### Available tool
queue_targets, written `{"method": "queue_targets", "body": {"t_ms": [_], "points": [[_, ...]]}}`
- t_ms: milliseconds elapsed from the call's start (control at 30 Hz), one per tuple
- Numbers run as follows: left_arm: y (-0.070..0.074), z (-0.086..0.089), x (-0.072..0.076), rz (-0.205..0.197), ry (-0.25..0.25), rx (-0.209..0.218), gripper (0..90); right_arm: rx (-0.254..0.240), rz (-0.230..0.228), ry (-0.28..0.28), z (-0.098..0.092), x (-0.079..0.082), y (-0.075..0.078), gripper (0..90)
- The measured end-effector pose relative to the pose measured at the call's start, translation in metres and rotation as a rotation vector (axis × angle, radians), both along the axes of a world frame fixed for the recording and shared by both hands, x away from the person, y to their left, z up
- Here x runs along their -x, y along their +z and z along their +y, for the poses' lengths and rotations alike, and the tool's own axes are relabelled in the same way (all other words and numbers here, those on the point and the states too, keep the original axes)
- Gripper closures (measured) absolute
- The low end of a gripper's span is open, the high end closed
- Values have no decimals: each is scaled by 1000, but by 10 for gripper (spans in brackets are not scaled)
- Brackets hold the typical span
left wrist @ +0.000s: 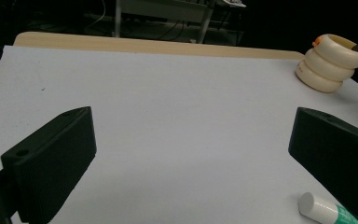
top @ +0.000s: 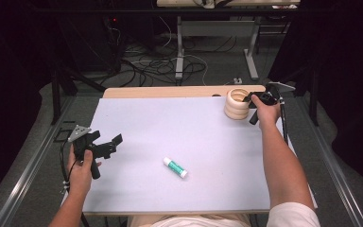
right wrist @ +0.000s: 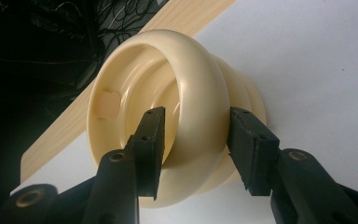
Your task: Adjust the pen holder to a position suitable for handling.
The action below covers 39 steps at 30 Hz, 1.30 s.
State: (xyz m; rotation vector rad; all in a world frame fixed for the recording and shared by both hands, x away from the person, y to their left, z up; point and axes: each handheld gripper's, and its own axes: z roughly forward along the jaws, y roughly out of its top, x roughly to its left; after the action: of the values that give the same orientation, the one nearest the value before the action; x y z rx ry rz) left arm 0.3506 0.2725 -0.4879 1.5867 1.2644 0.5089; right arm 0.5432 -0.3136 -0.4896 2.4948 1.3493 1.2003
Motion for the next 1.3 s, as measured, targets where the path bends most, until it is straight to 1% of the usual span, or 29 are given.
{"method": "queue_targets", "body": {"t_ms": [33,67,100,133,267,300,333,367,467,733,833,867,900,933,967,1000,1033,1067,1133,1300], "points": [[0,0,0,0,0,0,5,-1,13,6,-1,1,1,576],[0,0,0,0,0,0,5,-1,13,6,-1,1,1,576],[0,0,0,0,1,0,5,-9,2,-9,-1,0,0,584],[0,0,0,0,1,0,5,-17,3,-18,-1,0,0,592],[0,-1,0,0,1,4,5,-18,8,-15,-3,1,0,624],[0,-2,0,0,1,6,5,-29,9,-21,-3,0,1,638],[0,-2,0,-1,1,4,5,-28,6,-21,-3,1,1,650],[0,-2,0,1,1,3,5,-22,9,-16,-3,1,1,650],[0,-2,0,1,-5,-6,5,-26,11,-17,-3,1,1,650],[0,-2,0,-1,2,2,5,-30,19,-10,-3,2,2,652],[-1,-2,0,0,1,2,5,-28,22,2,-2,2,2,652],[-1,-2,0,0,1,2,5,-23,22,16,0,3,3,652],[-1,-2,0,0,1,2,5,-10,71,30,1,3,6,652],[-1,-2,0,0,1,2,5,-29,27,25,2,3,4,652],[-1,-2,0,1,1,2,5,-29,27,25,2,3,4,652],[-1,-2,0,2,2,3,5,-40,28,28,4,3,4,652],[-1,-2,0,2,2,4,5,-43,28,36,6,3,5,652],[-1,-2,0,0,3,5,5,-45,38,52,7,3,6,652],[-1,-2,0,2,4,5,5,-49,26,64,13,3,6,652],[-1,-2,0,3,2,5,5,-43,28,103,20,6,9,652]]}}
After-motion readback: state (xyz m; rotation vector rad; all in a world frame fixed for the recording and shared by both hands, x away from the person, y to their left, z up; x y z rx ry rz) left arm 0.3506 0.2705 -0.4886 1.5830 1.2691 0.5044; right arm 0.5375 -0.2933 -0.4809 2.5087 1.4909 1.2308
